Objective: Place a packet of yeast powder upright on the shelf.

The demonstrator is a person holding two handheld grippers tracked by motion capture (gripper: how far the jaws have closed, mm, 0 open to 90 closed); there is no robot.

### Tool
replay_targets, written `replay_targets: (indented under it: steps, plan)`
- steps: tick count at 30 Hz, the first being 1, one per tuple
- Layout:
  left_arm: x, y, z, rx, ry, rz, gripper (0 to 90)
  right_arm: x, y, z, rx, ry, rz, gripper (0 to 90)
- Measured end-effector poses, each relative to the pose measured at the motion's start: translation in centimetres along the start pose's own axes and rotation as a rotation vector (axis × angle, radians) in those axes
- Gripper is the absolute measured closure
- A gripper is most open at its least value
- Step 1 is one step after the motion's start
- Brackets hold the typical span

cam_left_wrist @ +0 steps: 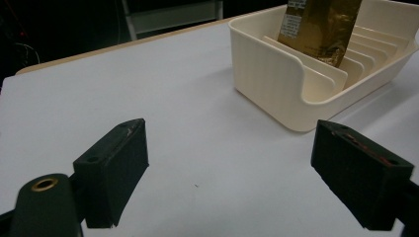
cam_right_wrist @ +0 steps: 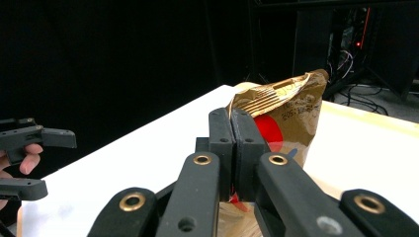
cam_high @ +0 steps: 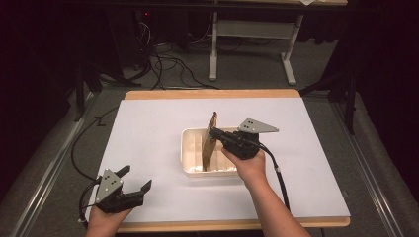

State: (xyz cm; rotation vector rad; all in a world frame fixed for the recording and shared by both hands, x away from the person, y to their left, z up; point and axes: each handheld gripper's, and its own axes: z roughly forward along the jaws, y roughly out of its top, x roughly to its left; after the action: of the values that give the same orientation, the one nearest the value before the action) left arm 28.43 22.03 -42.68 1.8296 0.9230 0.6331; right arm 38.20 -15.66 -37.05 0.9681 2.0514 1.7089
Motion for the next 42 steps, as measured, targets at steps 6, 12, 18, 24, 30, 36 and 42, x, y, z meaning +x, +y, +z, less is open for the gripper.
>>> replay_targets:
  steps: [6, 12, 18, 24, 30, 36, 42]
  plan:
    - [-0.1, 0.0, 0.0, 0.001, -0.001, 0.004, 15.0, 0.0, -0.6, 0.2, 0.016, -0.005, 0.002, 89.6]
    - [-0.1, 0.0, 0.1, 0.006, -0.004, 0.008, 15.0, 0.0, -1.1, 0.2, 0.005, -0.007, 0.007, 89.5]
    - [-0.1, 0.0, 0.2, 0.014, -0.006, 0.006, 15.0, 0.0, -1.0, 0.0, 0.011, -0.011, 0.009, 85.5]
    - [-0.2, 0.0, 0.5, 0.016, -0.011, 0.009, 15.0, 0.3, -0.6, -0.3, 0.018, -0.012, 0.007, 70.5]
    - [-0.1, -0.1, 0.5, 0.018, -0.013, 0.007, 15.0, 0.8, -0.2, -0.9, 0.02, -0.025, 0.003, 53.8]
    - [0.0, -0.2, 0.6, 0.016, -0.018, -0.009, 15.0, 1.5, 0.2, -1.8, 0.02, -0.019, -0.013, 42.0]
    - [0.3, -0.3, 0.8, 0.021, -0.018, -0.014, 15.0, 1.8, 0.6, -2.9, 0.028, -0.075, -0.034, 26.1]
